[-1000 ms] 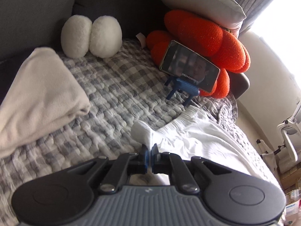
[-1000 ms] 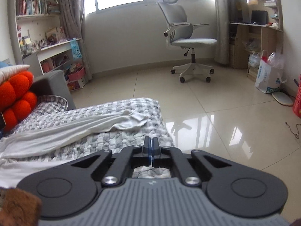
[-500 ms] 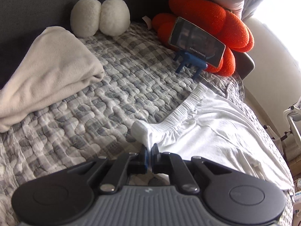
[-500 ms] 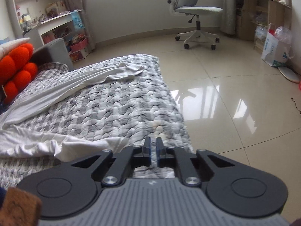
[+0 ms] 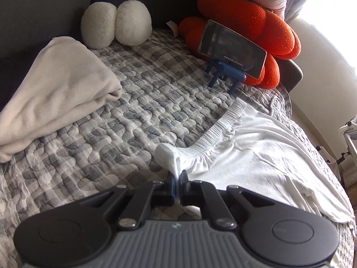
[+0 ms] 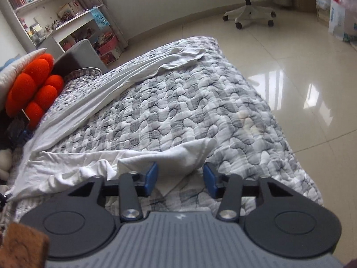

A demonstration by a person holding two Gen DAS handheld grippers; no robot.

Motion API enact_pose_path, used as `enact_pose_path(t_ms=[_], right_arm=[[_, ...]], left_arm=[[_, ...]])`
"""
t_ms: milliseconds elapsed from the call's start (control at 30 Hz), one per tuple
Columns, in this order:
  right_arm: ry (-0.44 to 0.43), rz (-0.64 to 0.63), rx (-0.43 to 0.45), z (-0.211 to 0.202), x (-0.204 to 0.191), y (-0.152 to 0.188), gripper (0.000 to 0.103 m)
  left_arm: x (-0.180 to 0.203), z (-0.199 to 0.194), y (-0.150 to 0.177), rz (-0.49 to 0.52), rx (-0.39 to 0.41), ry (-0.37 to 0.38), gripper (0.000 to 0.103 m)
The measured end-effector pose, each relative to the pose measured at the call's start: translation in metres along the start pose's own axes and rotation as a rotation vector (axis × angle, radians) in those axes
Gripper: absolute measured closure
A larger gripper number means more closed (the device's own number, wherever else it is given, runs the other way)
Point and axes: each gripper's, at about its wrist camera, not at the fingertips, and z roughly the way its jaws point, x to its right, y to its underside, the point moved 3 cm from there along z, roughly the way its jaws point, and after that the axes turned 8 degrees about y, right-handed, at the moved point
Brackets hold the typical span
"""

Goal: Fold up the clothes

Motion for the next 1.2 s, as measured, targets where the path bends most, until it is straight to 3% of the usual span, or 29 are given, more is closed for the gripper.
enact_pose_path(t_ms=[133, 333, 500, 667, 800, 967, 1133, 1200], right_arm=[[0.04, -0.02, 0.118, -0.018, 0.0, -0.014, 0.097], [0.005, -0.007, 0.28, -0.072, 0.016, -0.06, 0.098], [0.054, -0.069, 0.2, -0.056, 0.025, -0.056, 0.098], [0.116, -0.097, 0.047, -0.002, 0.038, -0.023, 0.098], [0.104, -0.084, 0.075, -0.001, 0.036, -0.017, 0.098], [0.057, -0.091, 0.217, -0.036, 0.031, -0.036, 0.097], [0.1, -0.139, 0.167, -0.02, 0.033, -0.034, 0.097], [0.115, -0.166, 0.129, -0.008, 0.033, -0.027, 0.097]], left_arm=[[-0.003, -0.01, -0.007, -0.041, 0.006, 0.036, 0.1], [0.006, -0.025, -0.005, -0.016, 0.02, 0.073, 0.1], [-0.002, -0.005, 0.024, -0.034, -0.051, 0.045, 0.1], [-0.001, -0.012, 0.026, -0.031, -0.036, 0.053, 0.1], [0.003, -0.023, 0.017, -0.025, -0.022, 0.064, 0.1], [0.006, -0.03, 0.022, -0.022, -0.005, 0.065, 0.099], [-0.004, -0.018, 0.036, -0.055, -0.023, 0.061, 0.094], [-0.003, -0.02, 0.034, -0.051, -0.023, 0.067, 0.081]])
